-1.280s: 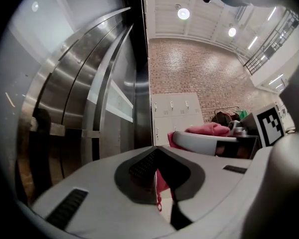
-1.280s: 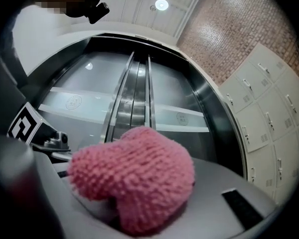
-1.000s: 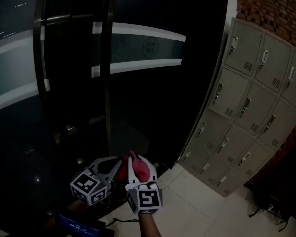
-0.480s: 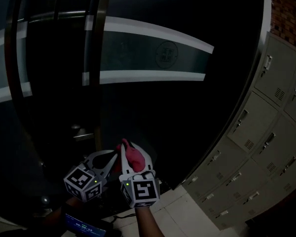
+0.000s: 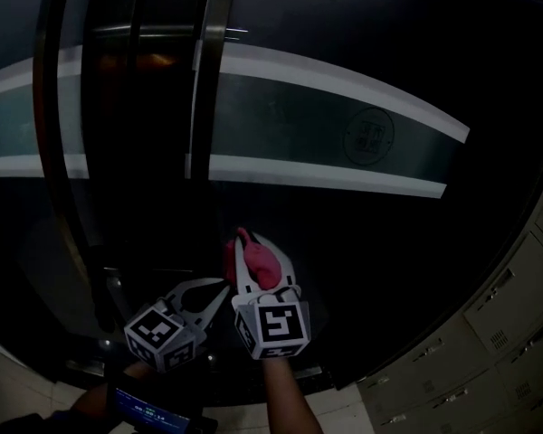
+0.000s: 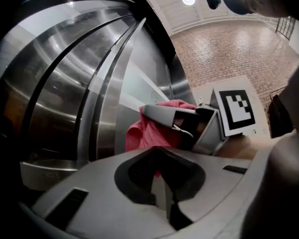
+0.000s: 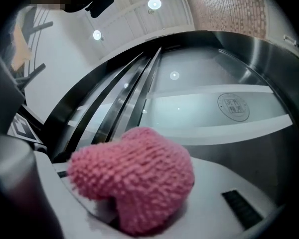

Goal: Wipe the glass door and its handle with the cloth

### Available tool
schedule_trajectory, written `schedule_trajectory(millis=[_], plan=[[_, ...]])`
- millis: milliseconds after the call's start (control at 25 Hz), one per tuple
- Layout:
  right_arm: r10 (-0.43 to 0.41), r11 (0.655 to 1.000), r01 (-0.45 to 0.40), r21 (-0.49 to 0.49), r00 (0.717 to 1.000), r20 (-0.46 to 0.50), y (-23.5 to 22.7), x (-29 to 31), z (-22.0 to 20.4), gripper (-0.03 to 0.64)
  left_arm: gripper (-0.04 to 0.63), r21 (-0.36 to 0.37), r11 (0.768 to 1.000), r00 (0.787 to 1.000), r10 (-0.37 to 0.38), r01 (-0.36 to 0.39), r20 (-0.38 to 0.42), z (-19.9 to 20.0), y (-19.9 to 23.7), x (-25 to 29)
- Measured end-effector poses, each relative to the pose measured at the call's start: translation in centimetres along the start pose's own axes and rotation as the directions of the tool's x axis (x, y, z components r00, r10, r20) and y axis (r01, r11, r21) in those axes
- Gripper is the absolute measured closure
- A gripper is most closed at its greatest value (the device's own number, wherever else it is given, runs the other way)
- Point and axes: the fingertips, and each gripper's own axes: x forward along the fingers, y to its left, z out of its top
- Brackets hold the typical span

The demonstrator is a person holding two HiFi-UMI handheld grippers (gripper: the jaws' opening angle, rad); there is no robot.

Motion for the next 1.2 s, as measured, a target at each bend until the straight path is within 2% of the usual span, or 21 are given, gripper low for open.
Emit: schedule_trajectory(millis=[160, 400, 680, 920, 1200], plan=[[0.096, 0.995, -0.096, -0.003, 0.995, 0.023, -0.4, 3.3, 0.6, 0.565, 0.58, 0.015, 0.996, 0.996, 0.093, -0.093, -0.003, 0.1, 1.3, 0.2], [0.207, 0.978, -0.209, 0.018, 0.977, 0.053, -1.8, 7.1, 0.8, 0.565, 0.58, 0.032, 0.975, 0.975, 0.22, -0.22, 0.007, 0.1, 1.5, 2.0], [0.274, 0.96, -0.277, 0.032, 0.958, 0.082, -7.7, 5.9, 0.7, 0.565, 0.58, 0.034, 0.939, 0.94, 0.342, -0.342, -0.012, -0.9, 0.7, 6.5], [0.209, 0.978, -0.21, 0.002, 0.972, 0.106, -18.3, 1.4, 1.1, 0.565, 0.58, 0.041, 0.924, 0.924, 0.381, -0.381, 0.001, -1.7, -0.5, 11.3], [0.049, 0.997, -0.046, -0.058, 0.998, 0.047, -32.5, -4.3, 0.0, 0.565, 0.58, 0.032, 0.946, 0.946, 0.323, -0.323, 0.013, -2.0, -4.3, 19.1]])
